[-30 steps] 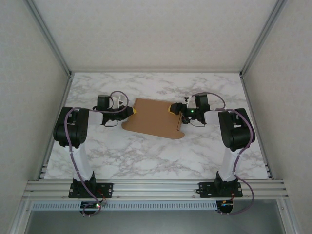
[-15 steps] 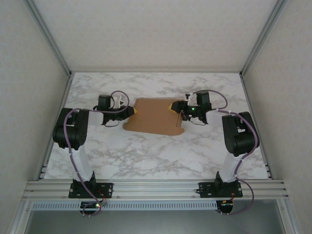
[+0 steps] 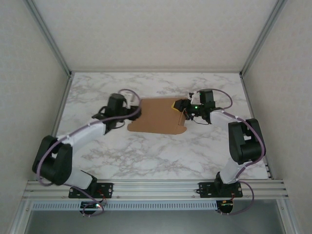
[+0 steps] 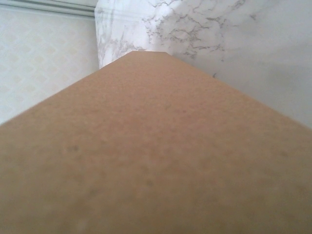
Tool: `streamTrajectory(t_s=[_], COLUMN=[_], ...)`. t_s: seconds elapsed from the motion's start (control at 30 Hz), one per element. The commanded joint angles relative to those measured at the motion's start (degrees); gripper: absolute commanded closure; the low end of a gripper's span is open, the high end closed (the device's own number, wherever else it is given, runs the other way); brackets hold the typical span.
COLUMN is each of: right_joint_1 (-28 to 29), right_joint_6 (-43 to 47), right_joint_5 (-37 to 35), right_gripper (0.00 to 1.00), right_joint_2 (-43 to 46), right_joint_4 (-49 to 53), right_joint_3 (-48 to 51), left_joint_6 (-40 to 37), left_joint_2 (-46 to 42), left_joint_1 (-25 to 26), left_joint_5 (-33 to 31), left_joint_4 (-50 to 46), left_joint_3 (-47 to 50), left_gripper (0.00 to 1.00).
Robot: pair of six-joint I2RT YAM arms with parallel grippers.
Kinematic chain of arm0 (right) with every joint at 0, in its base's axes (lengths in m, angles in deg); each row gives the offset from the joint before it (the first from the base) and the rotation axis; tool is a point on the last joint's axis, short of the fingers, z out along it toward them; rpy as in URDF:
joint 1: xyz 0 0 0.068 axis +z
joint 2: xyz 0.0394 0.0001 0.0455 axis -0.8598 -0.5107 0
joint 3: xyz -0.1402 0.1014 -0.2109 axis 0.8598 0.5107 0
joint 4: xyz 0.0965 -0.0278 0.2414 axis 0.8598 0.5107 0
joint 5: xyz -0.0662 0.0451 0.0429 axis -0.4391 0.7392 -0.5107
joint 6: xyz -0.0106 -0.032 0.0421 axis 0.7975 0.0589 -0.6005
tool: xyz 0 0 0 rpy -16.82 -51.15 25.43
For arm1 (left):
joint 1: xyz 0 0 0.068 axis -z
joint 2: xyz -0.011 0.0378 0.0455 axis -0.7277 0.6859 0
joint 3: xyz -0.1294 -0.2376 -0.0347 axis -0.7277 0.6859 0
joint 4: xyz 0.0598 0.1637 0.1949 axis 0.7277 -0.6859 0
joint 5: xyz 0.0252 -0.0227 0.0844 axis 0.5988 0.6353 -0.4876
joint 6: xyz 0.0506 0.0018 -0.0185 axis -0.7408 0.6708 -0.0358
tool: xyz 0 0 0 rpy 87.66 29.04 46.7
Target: Fold the paper box
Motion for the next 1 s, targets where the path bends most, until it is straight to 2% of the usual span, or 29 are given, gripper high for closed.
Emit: streamTrajectory(t_s=[0.0, 0.1, 0.2, 0.37, 0.47, 0.63, 0.83, 0.97], right_joint_1=[-0.2, -0.1, -0.2, -0.2, 0.1, 0.1, 0.8, 1.8], right_joint_6=[-0.4, -0.1, -0.3, 0.2, 0.1, 0.2, -0.2, -0.5], right_joint_5=[0.0, -0.2, 0.4, 0.8, 0.8, 1.0, 1.5, 2.1], right_gripper=[0.45, 0.45, 0.45, 0.44, 0.44, 0.44, 0.44, 0.45], right_joint_2=[1.4, 1.6, 1.4, 1.5, 1.6, 1.4, 0.9, 0.9], right_joint_4=[3.3, 3.7, 3.5, 4.3, 4.3, 4.6, 3.7, 3.1], right_joint_3=[-0.1, 0.2, 0.5, 0.5, 0.6, 0.5, 1.0, 1.2], left_joint_6=[-18.0, -25.0, -32.2, -37.5, -38.8, -38.4, -37.7, -37.1], left_joint_2=[-3.1, -3.7, -4.4, -3.8, -1.5, 1.1, 2.1, 3.5], left_joint_1=[10.8, 14.8, 15.0, 14.7, 14.6, 14.7, 14.7, 14.7], left_joint_5=[-13.7, -18.3, -15.9, -16.6, -16.4, -12.5, -14.8, -17.9], left_joint_4=[-4.5, -4.7, -4.2, -1.2, -1.3, -1.4, 3.7, 10.7], left_joint_3=[0.8, 2.7, 6.0, 8.3, 7.5, 6.5, 7.4, 8.0], left_gripper=[0.55, 0.54, 0.53, 0.52, 0.53, 0.54, 0.54, 0.56])
